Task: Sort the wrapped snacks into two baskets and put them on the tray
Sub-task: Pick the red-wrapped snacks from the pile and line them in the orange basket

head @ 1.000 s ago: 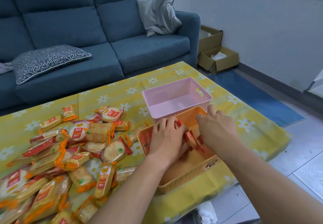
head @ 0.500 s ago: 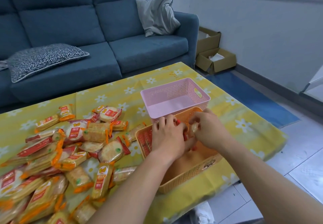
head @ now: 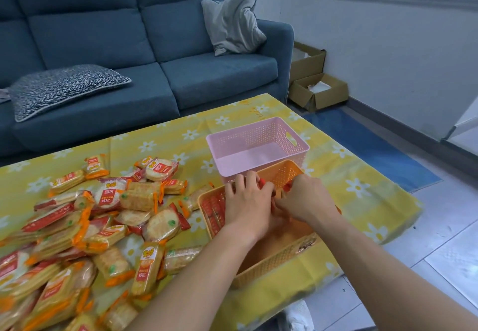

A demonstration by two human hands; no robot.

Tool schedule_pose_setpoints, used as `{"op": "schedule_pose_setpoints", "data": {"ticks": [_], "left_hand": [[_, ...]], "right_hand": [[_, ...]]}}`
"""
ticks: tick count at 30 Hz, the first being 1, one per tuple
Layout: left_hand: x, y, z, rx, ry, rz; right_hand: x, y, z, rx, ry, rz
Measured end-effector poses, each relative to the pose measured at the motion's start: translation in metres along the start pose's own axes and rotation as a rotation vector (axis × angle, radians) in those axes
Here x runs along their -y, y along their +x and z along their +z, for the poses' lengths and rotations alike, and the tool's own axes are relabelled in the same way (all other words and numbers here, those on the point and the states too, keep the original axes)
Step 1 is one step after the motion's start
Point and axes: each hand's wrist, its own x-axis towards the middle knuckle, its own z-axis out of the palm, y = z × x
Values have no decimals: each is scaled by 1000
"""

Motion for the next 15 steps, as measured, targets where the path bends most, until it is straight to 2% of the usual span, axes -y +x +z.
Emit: {"op": "schedule_pose_setpoints", "data": {"ticks": [5, 8, 12, 15], "left_hand": [[9, -1, -5, 29, -88, 48], [15, -1, -9, 46, -159, 92], [23, -3, -16, 71, -230, 141], [31, -12, -28, 41, -287, 149]], "right_hand": [[0, -2, 0, -72, 100, -58], [4, -5, 5, 73, 21, -103], [13, -4, -4, 216, -45, -72], [25, -10, -14, 218, -115, -56]]}}
